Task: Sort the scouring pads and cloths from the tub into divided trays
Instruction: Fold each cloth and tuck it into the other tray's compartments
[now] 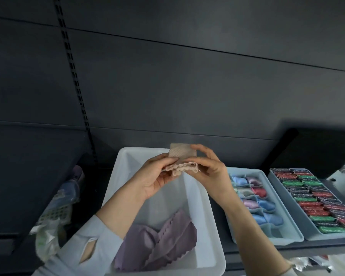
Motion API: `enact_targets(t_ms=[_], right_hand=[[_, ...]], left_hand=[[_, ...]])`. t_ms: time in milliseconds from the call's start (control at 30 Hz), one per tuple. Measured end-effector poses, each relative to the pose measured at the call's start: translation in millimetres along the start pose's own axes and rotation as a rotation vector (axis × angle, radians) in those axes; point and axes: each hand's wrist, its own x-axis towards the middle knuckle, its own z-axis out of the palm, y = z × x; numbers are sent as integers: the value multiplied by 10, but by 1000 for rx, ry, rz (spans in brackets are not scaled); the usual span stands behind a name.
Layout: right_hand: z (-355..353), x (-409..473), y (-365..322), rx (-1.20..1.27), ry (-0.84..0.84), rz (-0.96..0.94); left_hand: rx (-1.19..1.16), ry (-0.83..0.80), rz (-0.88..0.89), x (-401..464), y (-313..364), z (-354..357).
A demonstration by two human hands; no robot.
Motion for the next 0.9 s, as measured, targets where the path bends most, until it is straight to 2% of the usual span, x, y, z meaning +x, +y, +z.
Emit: enact_targets(t_ms=[167,333,500,600,667,733,833,900], right_hand=[[-17,-9,-51,-31,35,94],[53,40,23,181,221,309],[112,48,45,292,288,331],[136,12,78,309,284,365],[147,-42,88,347,286,414],[141,-116,88,439,267,531],[95,-247,104,660,46,732],[59,-328,124,734,-32,741]], left_hand=[[94,4,99,3,-30,1],[260,-73,209,-74,-46,39],[289,-164,193,-113,-89,-4],[525,-51,325,-106,-196,7],[531,53,405,-85,-249,6],[467,52,421,-82,-289,-20],[426,-23,401,-122,-339,-58],[421,-65,366,-139,-380,-76]])
